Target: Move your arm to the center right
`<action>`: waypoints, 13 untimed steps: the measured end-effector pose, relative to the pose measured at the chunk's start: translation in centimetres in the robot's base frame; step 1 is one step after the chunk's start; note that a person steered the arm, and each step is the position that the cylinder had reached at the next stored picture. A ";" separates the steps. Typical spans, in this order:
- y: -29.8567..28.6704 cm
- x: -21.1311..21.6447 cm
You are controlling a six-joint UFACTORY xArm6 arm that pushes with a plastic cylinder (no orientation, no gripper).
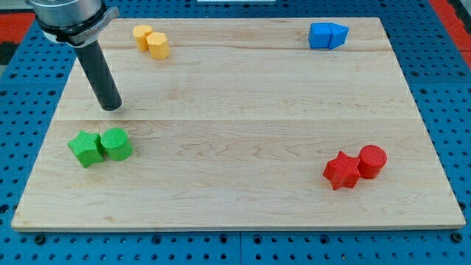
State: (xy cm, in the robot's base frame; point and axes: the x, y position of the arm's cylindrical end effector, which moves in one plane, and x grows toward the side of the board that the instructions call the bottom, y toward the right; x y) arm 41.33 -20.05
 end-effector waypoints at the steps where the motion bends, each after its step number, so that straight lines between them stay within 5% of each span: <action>1: 0.3 0.0; 5: 2.7 0.0; 8: 11.9 -3.0; 10: 28.7 -6.1; 13: 35.6 -2.2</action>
State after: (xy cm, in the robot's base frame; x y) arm 39.15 15.51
